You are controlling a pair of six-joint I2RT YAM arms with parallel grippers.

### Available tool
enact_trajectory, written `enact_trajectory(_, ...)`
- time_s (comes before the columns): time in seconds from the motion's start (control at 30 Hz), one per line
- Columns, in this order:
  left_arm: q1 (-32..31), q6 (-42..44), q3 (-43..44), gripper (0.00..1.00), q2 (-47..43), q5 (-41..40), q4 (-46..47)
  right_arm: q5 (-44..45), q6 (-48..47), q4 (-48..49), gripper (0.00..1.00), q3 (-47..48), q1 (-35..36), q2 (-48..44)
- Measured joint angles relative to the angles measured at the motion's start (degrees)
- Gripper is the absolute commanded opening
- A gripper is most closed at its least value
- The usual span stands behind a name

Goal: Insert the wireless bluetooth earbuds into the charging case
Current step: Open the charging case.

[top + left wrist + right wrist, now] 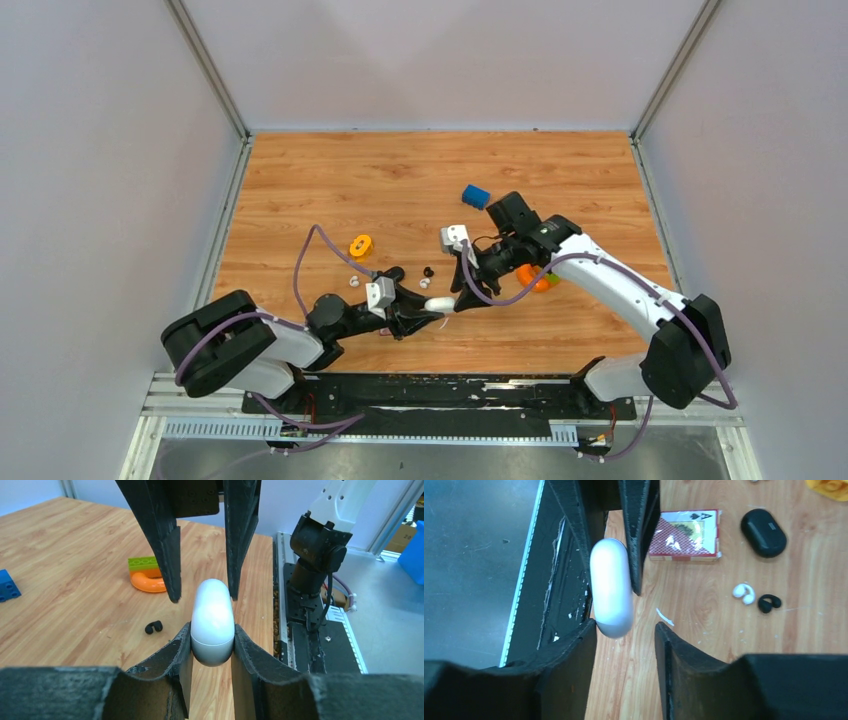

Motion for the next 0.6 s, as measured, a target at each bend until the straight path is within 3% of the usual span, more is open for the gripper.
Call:
enact_trajectory(0.2, 0.2, -0.1, 0.3, 0.01, 1.6, 0.7, -0.2, 1.5, -0.3, -0.8, 0.35, 0.5, 3.3, 3.0)
enact_trajectory(0.3, 0.2, -0.2, 0.4, 0.03, 1.6, 0.8, -0.2, 1.7, -0.2, -1.1, 0.25, 0.8, 3.8, 3.2)
enact_trajectory(0.33, 0.2, -0.3, 0.4, 0.05, 1.6, 0.8, -0.2, 1.6, -0.3, -1.2, 0.22, 0.8, 3.8, 3.2)
enact_trajectory(0.43, 0.2, -0.9, 0.5, 0.30, 1.8, 0.7, -0.2, 1.7, -0.6, -1.6, 0.16, 1.1, 3.8, 3.2)
enact_trajectory(0.6, 0.2, -2.1, 1.0, 0.40, 2.6, 0.3, 0.0, 2.5, -0.6, -2.4, 0.15, 1.6, 3.8, 3.2)
